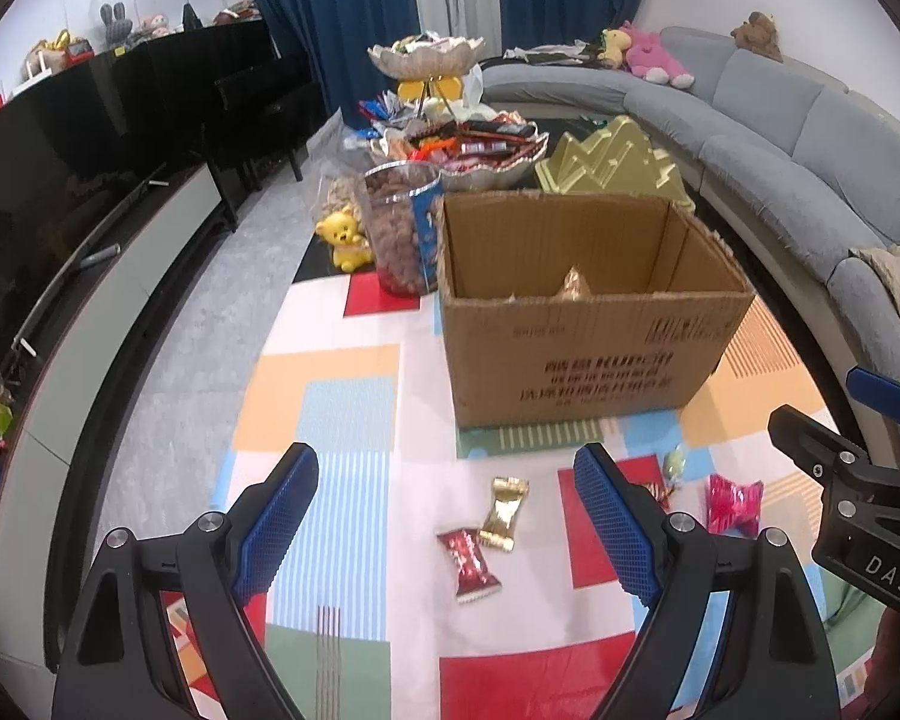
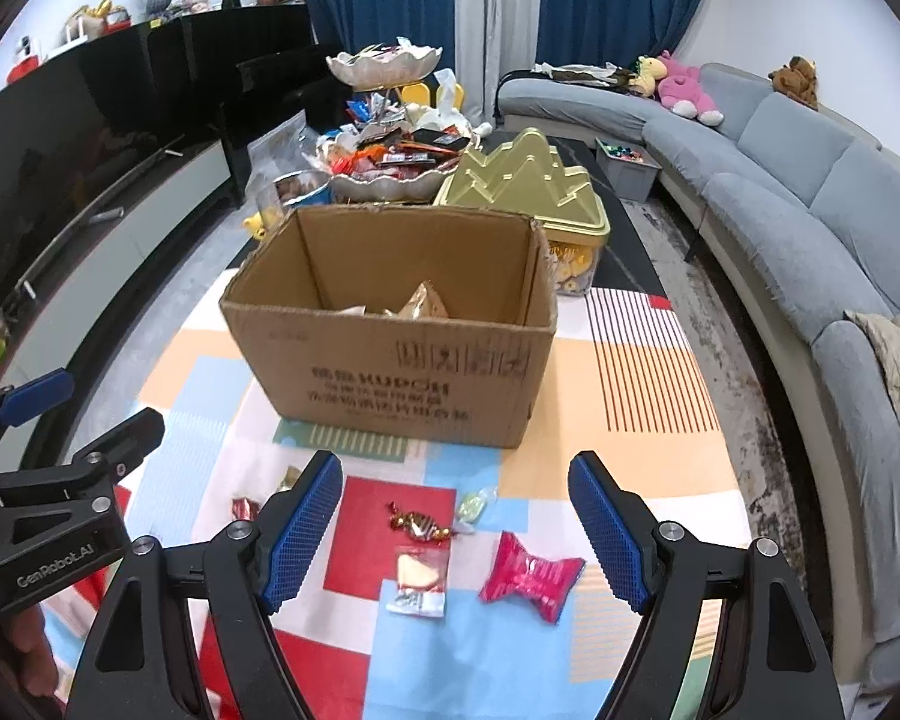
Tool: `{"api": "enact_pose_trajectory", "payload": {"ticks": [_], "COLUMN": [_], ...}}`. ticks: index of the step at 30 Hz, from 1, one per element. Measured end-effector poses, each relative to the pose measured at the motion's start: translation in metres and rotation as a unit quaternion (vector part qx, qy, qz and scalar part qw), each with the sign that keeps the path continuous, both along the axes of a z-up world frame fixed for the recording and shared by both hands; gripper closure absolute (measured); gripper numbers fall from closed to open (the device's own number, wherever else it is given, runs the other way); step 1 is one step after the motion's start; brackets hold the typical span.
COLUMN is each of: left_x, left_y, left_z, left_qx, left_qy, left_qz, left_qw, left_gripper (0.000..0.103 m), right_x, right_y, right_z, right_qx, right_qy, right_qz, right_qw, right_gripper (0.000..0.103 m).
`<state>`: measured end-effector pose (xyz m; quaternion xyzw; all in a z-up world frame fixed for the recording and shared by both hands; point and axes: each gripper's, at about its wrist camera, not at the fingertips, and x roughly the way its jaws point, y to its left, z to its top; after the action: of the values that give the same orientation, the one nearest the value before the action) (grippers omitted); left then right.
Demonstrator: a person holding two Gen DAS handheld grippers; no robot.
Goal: Organize snacks
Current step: 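Withdraw both tools from the box toward the remaining snacks on the mat, then grasp the red candy pack with left tool while right tool grasps the white cheese cake packet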
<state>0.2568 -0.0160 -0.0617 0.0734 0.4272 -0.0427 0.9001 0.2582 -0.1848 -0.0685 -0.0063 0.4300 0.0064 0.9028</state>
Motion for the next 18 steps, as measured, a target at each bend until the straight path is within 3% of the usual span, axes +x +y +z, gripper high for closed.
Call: {"api": "enact_pose_trajectory", "payload": {"ticks": [3,8,14,18], "left_x": [-0.005,-0.013,-0.020,-0.023], "left_y": [0.003,0.001,0.002,0.004], "left_z": [-0.008,-0.019,-0.033,-0.045], "left_qx": [0.000,0.011,0.016,0.015], "left_qy": [0.006,0.009,0.018,0.027], "left_qz": [0.002,-0.007,-0.006,-0.003], "left_qw": [1.0000,0.9999,0.9997,0.9995], "left_gripper": [0.015,0.015,0.015,0.015], "right_x": [-0.009,-0.024,-0.034,-0.033], "right_y": [0.006,0.012,0.021,0.021], "right_z": [-0.004,-0.010,-0.026,-0.036], "right_qx": [-0.017,-0.004,-0.025,-0.023], "right_qy": [-0.018,-0.057,-0.062,-0.037], "right_qz": [-0.003,0.017,0.039,0.040], "right_qw": [1.000,0.998,0.997,0.998], "right_gripper": [0.024,0.024,0.024,0.024]}}
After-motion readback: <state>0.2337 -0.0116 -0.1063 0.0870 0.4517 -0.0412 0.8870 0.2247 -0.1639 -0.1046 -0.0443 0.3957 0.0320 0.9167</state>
